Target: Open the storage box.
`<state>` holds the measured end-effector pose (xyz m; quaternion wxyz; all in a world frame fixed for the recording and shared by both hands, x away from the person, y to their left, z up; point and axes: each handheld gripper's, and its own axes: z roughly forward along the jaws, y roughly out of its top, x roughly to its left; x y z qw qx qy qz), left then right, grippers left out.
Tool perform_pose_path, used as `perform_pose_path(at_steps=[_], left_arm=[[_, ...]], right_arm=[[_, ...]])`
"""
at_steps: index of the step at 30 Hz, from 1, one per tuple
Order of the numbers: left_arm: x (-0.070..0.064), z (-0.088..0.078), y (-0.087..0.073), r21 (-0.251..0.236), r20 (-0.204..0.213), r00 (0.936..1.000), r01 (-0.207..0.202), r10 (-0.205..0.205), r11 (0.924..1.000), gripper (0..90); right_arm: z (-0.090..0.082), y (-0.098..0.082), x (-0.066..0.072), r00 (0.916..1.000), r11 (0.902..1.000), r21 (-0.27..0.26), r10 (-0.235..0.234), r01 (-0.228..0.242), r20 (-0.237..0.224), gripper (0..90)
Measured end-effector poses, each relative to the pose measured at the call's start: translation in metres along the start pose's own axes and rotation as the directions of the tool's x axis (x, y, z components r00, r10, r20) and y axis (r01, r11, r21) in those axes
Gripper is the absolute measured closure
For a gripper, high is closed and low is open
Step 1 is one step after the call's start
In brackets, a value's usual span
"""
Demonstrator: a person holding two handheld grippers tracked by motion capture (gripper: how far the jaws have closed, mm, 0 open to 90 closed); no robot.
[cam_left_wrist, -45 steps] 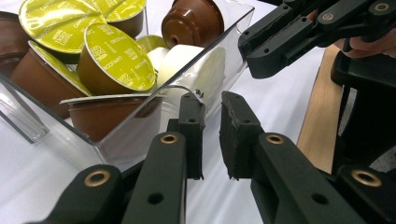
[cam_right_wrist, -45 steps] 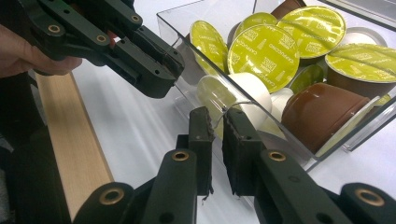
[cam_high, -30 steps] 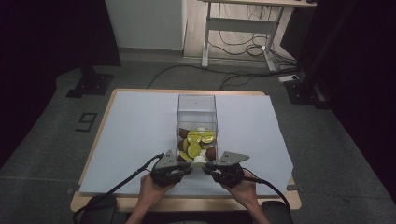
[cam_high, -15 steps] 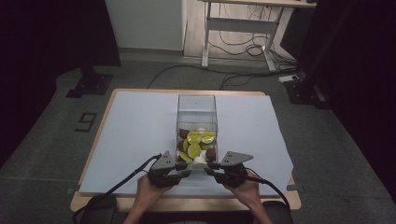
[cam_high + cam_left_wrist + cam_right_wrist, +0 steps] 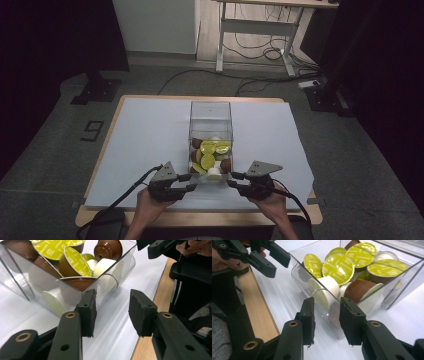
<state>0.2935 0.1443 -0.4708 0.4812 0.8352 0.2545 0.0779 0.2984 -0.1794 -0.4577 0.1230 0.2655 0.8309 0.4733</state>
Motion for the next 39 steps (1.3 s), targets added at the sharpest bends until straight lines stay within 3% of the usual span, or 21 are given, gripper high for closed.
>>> perform_pose_path(at_steps=[8, 13, 23, 29, 39], left_arm=[[0.01, -0.013, -0.004, -0.012, -0.028, 0.9994, 0.022, -0.022, 0.9997, 50.6], [0.02, -0.017, -0.007, -0.012, -0.071, 0.9968, 0.036, -0.037, 0.9993, 45.9], [0.043, -0.024, -0.02, 0.005, -0.176, 0.9832, 0.049, -0.048, 0.9988, 29.8], [0.056, -0.028, -0.026, 0.008, -0.201, 0.9765, 0.082, -0.079, 0.9966, 23.7], [0.073, -0.029, -0.038, 0.05, -0.274, 0.9548, 0.133, -0.115, 0.9898, 15.1]], right_arm=[[-0.008, -0.001, -0.008, 0.9995, 0.9999, 0.013, 0.008, -0.008, 0.031, 57.3], [-0.011, -0.003, -0.018, 0.998, 0.9994, 0.019, 0.029, -0.03, 0.056, 52.4], [-0.022, -0.012, -0.046, 0.9864, 0.995, 0.018, 0.095, -0.098, 0.134, 37.3], [-0.023, -0.022, -0.058, 0.9702, 0.9932, 0.042, 0.097, -0.109, 0.222, 31.8], [-0.014, -0.038, -0.075, 0.9432, 0.9803, 0.1, 0.133, -0.17, 0.304, 27.0]])
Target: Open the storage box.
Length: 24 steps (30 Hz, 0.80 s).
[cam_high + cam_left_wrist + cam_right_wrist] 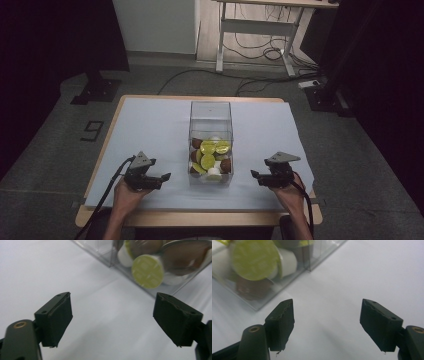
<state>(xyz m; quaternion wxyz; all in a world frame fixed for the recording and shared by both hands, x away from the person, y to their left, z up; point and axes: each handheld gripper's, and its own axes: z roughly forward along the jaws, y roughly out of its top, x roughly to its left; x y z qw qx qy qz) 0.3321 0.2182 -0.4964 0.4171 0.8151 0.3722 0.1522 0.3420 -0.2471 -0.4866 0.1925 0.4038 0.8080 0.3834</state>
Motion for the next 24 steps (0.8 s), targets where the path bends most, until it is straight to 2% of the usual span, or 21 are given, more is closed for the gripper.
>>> perform_pose_path(at_steps=[5, 15, 21, 24], left_arm=[[0.003, 0.008, -0.006, 0.066, -0.049, 0.9987, -0.006, 0.009, 0.9978, 14.0], [0.008, 0.023, -0.017, 0.175, -0.087, 0.9959, -0.007, 0.023, 0.9845, 11.0], [0.008, 0.024, -0.018, 0.176, -0.109, 0.9938, -0.003, 0.022, 0.9844, 6.3], [0.008, 0.025, -0.018, 0.177, -0.122, 0.9923, 0.006, 0.016, 0.9841, 3.3]], right_arm=[[0.01, -0.004, -0.004, 0.9997, 0.9995, 0.031, 0.002, -0.003, 0.023, 25.4], [0.026, -0.019, -0.008, 0.9997, 0.9968, 0.078, 0.016, -0.018, 0.018, 24.7], [0.033, -0.025, -0.007, 0.9992, 0.9947, 0.103, -0.011, 0.007, 0.039, 23.7], [0.033, -0.03, -0.009, 0.9996, 0.9973, 0.072, 0.012, -0.014, 0.026, 23.5]])
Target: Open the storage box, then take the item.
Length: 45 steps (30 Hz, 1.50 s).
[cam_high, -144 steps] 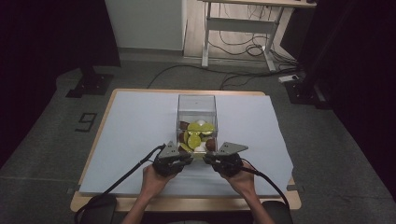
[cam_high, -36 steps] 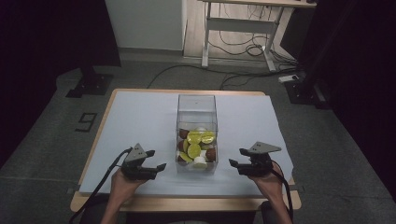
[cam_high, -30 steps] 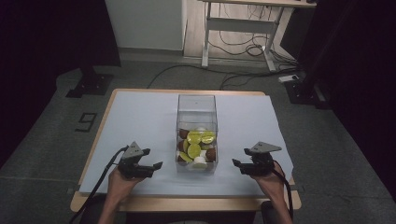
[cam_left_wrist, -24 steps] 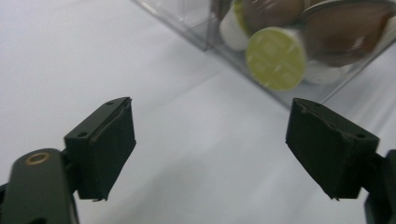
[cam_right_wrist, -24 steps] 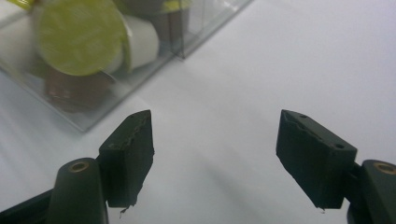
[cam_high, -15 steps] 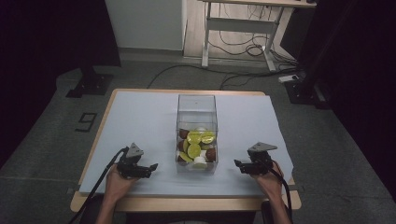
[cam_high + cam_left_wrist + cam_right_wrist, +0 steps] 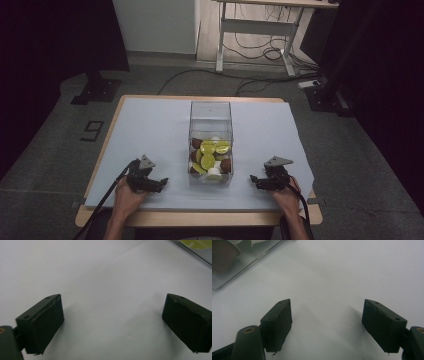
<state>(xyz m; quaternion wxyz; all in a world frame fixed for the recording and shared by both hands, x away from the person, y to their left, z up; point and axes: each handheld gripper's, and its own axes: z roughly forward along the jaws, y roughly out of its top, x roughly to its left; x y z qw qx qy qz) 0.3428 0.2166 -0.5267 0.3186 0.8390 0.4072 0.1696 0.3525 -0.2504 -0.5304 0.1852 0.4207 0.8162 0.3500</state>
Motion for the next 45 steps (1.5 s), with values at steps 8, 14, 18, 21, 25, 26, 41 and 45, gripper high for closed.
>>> perform_pose_path(at_steps=[8, 14, 18, 21, 25, 26, 41, 45], left_arm=[[0.001, 0.001, 0.0, 0.006, 0.009, 0.9999, 0.011, -0.011, 0.9999, 3.1], [0.001, 0.001, 0.0, 0.007, 0.011, 0.9998, 0.015, -0.015, 0.9999, 3.1], [0.001, 0.001, 0.0, 0.008, 0.014, 0.9997, 0.018, -0.018, 0.9998, 3.0], [0.001, 0.001, 0.0, 0.008, 0.014, 0.9997, 0.018, -0.018, 0.9998, 3.0], [0.001, 0.001, 0.0, 0.008, 0.014, 0.9997, 0.019, -0.019, 0.9998, 3.0], [0.001, 0.001, 0.0, 0.008, 0.014, 0.9997, 0.019, -0.019, 0.9998, 3.0], [0.002, 0.001, 0.0, 0.008, 0.016, 0.9996, 0.021, -0.022, 0.9997, 2.9], [0.002, 0.001, 0.0, 0.008, 0.015, 0.9996, 0.021, -0.022, 0.9997, 2.9]], right_arm=[[0.0, -0.005, -0.001, 0.9999, 0.9993, -0.038, 0.008, -0.009, -0.006, 23.2], [0.001, -0.005, -0.002, 0.9997, 0.9993, -0.028, 0.023, -0.023, 0.005, 18.7], [0.001, -0.004, -0.002, 0.9997, 0.9994, -0.025, 0.023, -0.023, 0.002, 18.6], [0.001, -0.004, -0.002, 0.9996, 0.9994, -0.023, 0.027, -0.027, 0.003, 18.6], [0.001, -0.002, -0.001, 0.9991, 0.9991, -0.012, 0.04, -0.04, 0.013, 18.8], [0.001, -0.002, -0.001, 0.999, 0.999, -0.009, 0.043, -0.043, 0.014, 18.9], [-0.006, 0.004, 0.001, 0.9971, 0.9975, -0.015, 0.069, -0.07, -0.033, 17.0], [-0.01, 0.009, 0.004, 0.9956, 0.9964, -0.037, 0.074, -0.076, -0.057, 17.5]])
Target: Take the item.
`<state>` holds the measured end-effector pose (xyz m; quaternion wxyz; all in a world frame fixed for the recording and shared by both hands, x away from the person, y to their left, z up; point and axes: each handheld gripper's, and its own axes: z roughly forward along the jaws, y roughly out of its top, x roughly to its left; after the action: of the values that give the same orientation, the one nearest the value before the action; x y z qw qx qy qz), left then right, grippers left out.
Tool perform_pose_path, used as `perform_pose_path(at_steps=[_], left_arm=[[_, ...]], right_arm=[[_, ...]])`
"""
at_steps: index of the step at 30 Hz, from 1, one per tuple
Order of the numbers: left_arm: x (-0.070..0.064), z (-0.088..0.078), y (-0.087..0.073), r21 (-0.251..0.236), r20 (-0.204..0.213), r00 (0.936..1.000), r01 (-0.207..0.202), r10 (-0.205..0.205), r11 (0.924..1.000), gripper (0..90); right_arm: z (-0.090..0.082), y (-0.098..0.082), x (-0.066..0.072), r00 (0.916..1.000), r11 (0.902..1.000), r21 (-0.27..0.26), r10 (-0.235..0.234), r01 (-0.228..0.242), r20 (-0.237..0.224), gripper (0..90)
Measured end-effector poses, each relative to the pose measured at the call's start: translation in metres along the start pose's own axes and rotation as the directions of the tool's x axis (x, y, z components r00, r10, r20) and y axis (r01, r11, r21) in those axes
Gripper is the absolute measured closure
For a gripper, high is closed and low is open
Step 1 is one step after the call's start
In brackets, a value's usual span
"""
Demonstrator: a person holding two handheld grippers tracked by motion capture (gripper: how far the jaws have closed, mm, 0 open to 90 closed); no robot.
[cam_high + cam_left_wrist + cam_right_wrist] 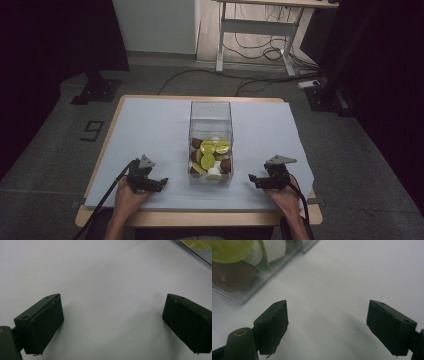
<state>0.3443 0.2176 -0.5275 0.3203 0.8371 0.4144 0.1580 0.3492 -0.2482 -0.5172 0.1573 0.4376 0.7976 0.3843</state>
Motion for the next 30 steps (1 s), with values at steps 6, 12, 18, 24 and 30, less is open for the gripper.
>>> perform_pose_path(at_steps=[6, 12, 18, 24, 30], left_arm=[[0.0, 0.0, 0.0, 0.0, 0.0, 1.0, -0.001, 0.001, 1.0, 2.9], [0.0, 0.0, 0.0, 0.0, 0.0, 1.0, 0.0, 0.0, 1.0, 2.9], [0.0, 0.0, 0.0, 0.0, 0.0, 1.0, 0.0, 0.0, 1.0, 2.9], [0.0, 0.0, 0.0, 0.0, 0.001, 1.0, 0.0, 0.0, 1.0, 2.9], [0.0, 0.0, 0.0, 0.0, 0.0, 1.0, 0.001, -0.001, 1.0, 2.9]], right_arm=[[-0.004, 0.005, 0.004, 0.9999, 0.9999, -0.014, -0.009, 0.009, -0.011, 18.5], [-0.012, 0.012, 0.009, 0.9995, 0.9993, -0.033, -0.017, 0.016, -0.026, 18.5], [-0.019, 0.019, 0.015, 0.9985, 0.9988, -0.031, -0.039, 0.037, -0.039, 20.1], [-0.028, 0.027, 0.024, 0.9964, 0.997, -0.022, -0.075, 0.074, -0.039, 21.4], [-0.036, 0.037, 0.035, 0.9924, 0.9937, -0.002, -0.112, 0.112, -0.05, 21.6]])
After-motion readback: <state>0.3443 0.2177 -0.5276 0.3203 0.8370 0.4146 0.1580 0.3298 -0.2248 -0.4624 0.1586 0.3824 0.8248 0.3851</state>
